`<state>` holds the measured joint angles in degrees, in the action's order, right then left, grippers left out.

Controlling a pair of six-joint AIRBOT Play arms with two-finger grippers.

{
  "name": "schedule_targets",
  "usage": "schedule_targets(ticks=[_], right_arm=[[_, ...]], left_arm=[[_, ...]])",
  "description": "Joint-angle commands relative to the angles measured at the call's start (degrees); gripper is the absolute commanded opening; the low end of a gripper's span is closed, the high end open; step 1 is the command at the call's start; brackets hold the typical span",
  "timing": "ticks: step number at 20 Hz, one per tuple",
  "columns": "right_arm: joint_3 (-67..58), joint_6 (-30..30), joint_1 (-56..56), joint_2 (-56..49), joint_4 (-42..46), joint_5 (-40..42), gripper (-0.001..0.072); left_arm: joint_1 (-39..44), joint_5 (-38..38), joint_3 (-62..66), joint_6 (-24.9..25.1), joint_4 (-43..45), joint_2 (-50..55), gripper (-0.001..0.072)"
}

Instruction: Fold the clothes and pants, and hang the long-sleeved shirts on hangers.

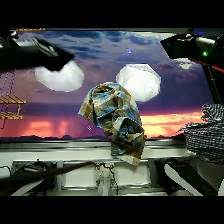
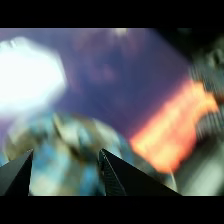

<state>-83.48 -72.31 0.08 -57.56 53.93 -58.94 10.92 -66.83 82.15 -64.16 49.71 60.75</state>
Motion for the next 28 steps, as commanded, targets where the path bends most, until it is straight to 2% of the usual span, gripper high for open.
schedule_targets(ticks=[1,2,3,4,5,6,8,9,10,11,12,14,19,25,26,27,28], right_arm=[[0.0,0.0,-0.1,0.0,-0.1,0.3,0.0522],[0.0,-0.1,-0.1,-0.1,-0.1,2.2,0.0521],[0.0,-0.1,-0.1,0.0,-0.3,4.2,0.0521],[-0.2,-0.1,-0.1,0.0,-0.1,4.5,0.0522],[-0.4,-0.1,-0.1,0.0,1.7,5.0,0.0522],[-0.4,-1.7,0.0,-0.1,6.6,5.7,0.0523],[-0.2,-14.3,1.8,-1.2,20.6,4.1,0.0526],[0.2,-17.9,4.1,-2.1,24.3,1.5,0.0544],[0.8,-18.4,6.5,-2.8,25.0,-1.3,0.0543],[1.9,-18.4,9.0,-3.3,24.9,-3.9,0.0539],[3.5,-19.2,10.9,-3.3,24.9,-4.5,0.0524],[6.7,-20.3,13.2,-2.7,24.2,-4.3,0.0518],[11.7,-20.2,13.4,-1.7,24.1,-3.8,0.0518],[13.1,-20.2,13.4,-1.2,23.8,-3.0,0.0518],[13.1,-20.2,13.4,-1.1,23.8,-3.0,0.0518],[13.1,-20.1,13.4,-0.9,23.8,-3.0,0.0518],[13.1,-20.0,13.4,-0.8,23.9,-3.0,0.0518]], left_arm=[[3.8,-7.4,-9.9,1.2,-0.3,-0.5,0.0432],[6.2,-7.3,-13.3,2.4,-0.2,-0.5,0.0456],[8.7,-6.6,-16.1,3.4,-0.2,-0.3,0.0522],[11.8,-4.6,-18.6,3.6,-0.2,0.0,0.0524],[14.7,-2.4,-20.2,3.5,-0.2,0.5,0.0572],[18.1,-0.5,-20.8,3.5,-0.2,1.6,0.0574],[24.8,3.4,-20.8,3.5,-0.3,4.6,0.0574],[27.9,5.3,-20.8,3.5,-0.2,6.3,0.0574],[31.1,7.1,-20.8,3.5,-0.1,8.3,0.0584],[33.5,8.9,-20.8,3.5,0.4,10.3,0.0637],[35.6,10.8,-20.8,3.3,1.5,12.5,0.0639],[37.6,14.1,-20.8,1.5,3.6,16.2,0.067],[37.2,17.9,-20.8,-2.8,10.0,19.2,0.0672],[38.8,25.8,-20.8,-3.2,10.1,22.5,0.0631],[39.6,27.0,-20.7,-3.2,9.8,23.6,0.0572],[40.2,27.4,-20.7,-3.1,9.8,24.5,0.0463],[40.6,27.1,-20.7,-3.2,9.9,24.9,0.0159]])
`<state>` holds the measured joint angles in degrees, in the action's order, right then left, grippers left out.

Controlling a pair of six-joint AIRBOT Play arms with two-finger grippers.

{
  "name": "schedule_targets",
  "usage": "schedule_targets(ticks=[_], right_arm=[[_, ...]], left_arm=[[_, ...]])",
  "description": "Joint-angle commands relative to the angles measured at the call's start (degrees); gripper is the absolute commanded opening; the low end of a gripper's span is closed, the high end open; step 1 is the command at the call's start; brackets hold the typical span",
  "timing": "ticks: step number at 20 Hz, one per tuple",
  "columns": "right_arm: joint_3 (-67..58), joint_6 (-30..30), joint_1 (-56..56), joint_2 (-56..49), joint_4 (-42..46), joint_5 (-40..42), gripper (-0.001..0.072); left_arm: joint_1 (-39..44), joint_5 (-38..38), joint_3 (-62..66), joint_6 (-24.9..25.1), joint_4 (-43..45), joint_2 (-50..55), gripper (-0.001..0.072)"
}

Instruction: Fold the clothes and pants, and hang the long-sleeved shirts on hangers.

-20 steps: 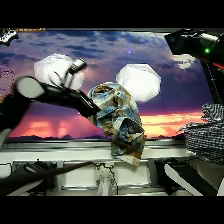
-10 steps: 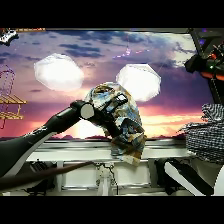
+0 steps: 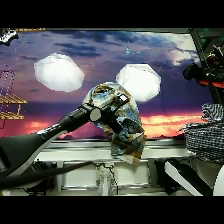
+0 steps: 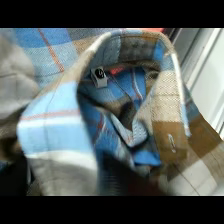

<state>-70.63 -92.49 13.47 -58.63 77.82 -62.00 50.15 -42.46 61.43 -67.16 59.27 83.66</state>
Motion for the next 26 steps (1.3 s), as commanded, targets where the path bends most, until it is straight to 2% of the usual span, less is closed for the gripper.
schedule_targets(ticks=[1,3,5,7,9,12,16,19,21,23,26], right_arm=[[0.2,0.2,0.0,0.5,0.0,0.0,0.0518],[0.6,0.4,0.0,1.2,-0.4,-0.1,0.0518],[1.8,1.3,-1.3,2.3,-4.1,-1.2,0.0518],[3.2,3.5,-5.3,3.5,-8.5,-5.6,0.0518],[5.6,3.4,-11.5,6.6,-8.2,-9.2,0.0518],[12.2,-4.1,-20.1,16.9,-3.4,-6.3,0.0518],[21.6,-11.8,-29.4,30.1,-4.9,-3.6,0.0518],[29.1,-19.6,-38.9,35.1,-9.1,6.9,0.0515],[32.9,-26.9,-46.0,34.2,-6.5,15.5,0.0506],[35.0,-35.9,-51.0,29.4,-0.9,22.5,0.0484],[33.7,-38.5,-54.1,17.9,0.1,31.9,0.0484]], left_arm=[[1.2,2.0,0.1,-0.2,0.3,1.6,0.0016],[-1.1,1.6,2.1,-0.2,1.6,-1.4,0.0016],[-4.9,4.2,7.5,-0.2,4.4,-4.5,0.0016],[-9.3,6.2,15.6,-0.2,5.3,-5.3,0.0016],[-12.8,6.1,23.7,-0.6,5.2,-4.9,0.0016],[-15.4,6.1,31.0,-0.6,6.4,-4.9,0.0016],[-15.7,6.1,34.3,-0.6,14.8,-4.9,0.0016],[-15.5,6.1,34.3,-0.6,16.7,-4.8,0.0016],[-15.1,6.1,34.3,-0.6,17.5,-4.8,0.0016],[-14.3,6.1,34.3,-0.6,17.5,-4.8,0.0015],[-12.6,6.0,34.3,-0.6,19.1,-4.8,0.0015]])
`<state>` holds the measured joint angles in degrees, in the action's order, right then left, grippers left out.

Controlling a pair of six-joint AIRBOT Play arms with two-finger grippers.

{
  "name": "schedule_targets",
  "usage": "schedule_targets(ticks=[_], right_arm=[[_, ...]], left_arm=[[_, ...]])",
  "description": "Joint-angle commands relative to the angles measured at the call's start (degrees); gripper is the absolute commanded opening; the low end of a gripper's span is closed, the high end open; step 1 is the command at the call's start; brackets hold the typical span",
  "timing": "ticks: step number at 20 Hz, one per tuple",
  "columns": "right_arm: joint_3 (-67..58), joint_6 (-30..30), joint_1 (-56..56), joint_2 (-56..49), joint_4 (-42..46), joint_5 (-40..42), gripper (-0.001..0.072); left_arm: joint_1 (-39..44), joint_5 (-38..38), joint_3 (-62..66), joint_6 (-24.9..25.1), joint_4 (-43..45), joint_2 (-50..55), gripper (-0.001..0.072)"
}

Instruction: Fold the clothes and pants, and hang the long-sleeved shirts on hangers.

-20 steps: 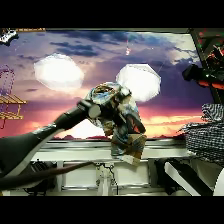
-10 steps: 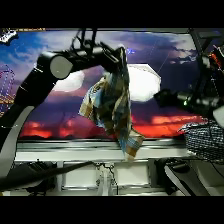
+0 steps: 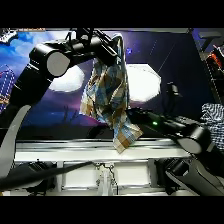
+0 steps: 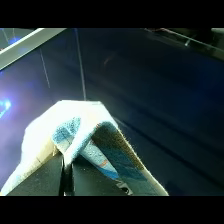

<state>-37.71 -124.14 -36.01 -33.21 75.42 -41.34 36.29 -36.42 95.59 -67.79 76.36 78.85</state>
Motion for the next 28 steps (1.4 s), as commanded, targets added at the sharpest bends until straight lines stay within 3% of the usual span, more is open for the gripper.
schedule_targets(ticks=[1,3,7,9,13,18,20,24,26,28], right_arm=[[-0.2,-7.6,-4.7,-11.5,2.6,13.9,0.0484],[-2.7,-8.6,-4.7,-17.9,2.6,17.0,0.0484],[-7.5,-10.3,-4.2,-25.5,3.7,14.8,0.0484],[-7.5,-15.4,-3.5,-26.0,6.5,13.2,0.0481],[-7.5,-25.4,-1.0,-26.0,14.6,0.9,0.0426],[-7.5,-40.6,-0.1,-26.0,22.2,1.4,0.0398],[-7.5,-43.5,-0.1,-26.0,24.1,0.3,0.0323],[-7.5,-42.1,-0.7,-25.5,25.2,-1.8,0.0036],[-7.5,-37.9,-2.0,-23.9,25.0,-1.7,0.0034],[-7.5,-29.7,-3.8,-20.9,23.9,-2.8,0.0034]], left_arm=[[1.8,-0.3,0.1,0.0,2.9,0.0,0.0015],[3.0,-0.7,0.1,0.0,4.2,0.0,0.0015],[5.3,-0.7,0.1,0.1,4.7,0.0,0.0016],[6.6,-0.7,0.1,0.1,4.7,0.0,0.0016],[9.3,-0.6,0.1,0.7,4.7,0.0,0.0016],[10.1,-0.6,0.1,1.3,5.1,0.0,0.0016],[10.1,-0.6,0.1,1.3,7.7,0.3,0.0016],[9.1,-0.4,0.1,1.3,8.7,2.0,0.0016],[7.4,0.3,0.1,1.1,8.7,3.4,0.0016],[4.6,0.8,0.1,0.9,8.7,4.7,0.0016]])
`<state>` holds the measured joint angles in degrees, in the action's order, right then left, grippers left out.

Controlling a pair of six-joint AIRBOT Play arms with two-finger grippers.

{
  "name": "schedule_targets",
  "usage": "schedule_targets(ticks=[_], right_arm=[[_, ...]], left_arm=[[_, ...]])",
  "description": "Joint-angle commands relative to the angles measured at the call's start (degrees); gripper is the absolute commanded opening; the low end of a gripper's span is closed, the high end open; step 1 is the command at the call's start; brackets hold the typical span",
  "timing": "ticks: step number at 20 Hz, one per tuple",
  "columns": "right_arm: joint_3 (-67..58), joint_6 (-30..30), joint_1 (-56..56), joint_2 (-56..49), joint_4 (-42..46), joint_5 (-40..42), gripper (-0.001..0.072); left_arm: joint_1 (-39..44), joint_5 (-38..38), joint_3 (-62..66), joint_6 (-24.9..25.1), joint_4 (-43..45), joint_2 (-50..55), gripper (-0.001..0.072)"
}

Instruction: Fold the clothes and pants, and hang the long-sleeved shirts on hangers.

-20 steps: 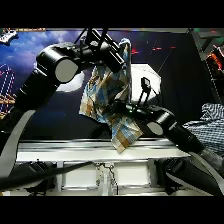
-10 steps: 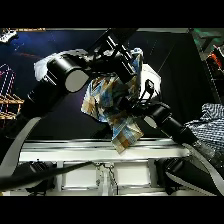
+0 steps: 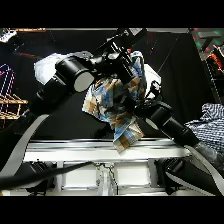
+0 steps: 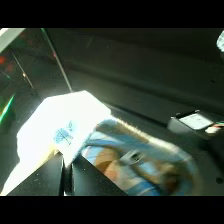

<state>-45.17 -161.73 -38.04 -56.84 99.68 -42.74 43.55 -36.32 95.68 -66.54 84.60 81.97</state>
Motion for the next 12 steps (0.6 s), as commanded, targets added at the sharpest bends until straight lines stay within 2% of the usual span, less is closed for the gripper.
schedule_targets(ticks=[1,4,7,9,12], right_arm=[[-0.1,13.0,-2.5,4.7,-1.6,-2.7,0.0034],[-0.7,32.9,-3.2,13.2,-8.5,-7.9,0.0031],[-4.7,46.5,-3.0,23.3,-7.2,-10.6,0.003],[-10.7,54.9,-3.0,26.4,-5.5,-10.6,0.0029],[-22.8,69.3,-3.0,24.4,-4.9,-8.7,0.0029]], left_arm=[[-4.5,0.8,0.0,-1.2,0.5,2.2,0.0016],[-11.0,0.5,0.0,-5.0,1.0,2.0,0.0016],[-15.8,-0.7,0.0,-5.7,0.9,-1.8,0.0016],[-16.1,-1.6,0.0,-3.5,0.9,-6.1,0.0016],[-12.3,-1.8,0.0,2.4,0.9,-14.8,0.0015]])
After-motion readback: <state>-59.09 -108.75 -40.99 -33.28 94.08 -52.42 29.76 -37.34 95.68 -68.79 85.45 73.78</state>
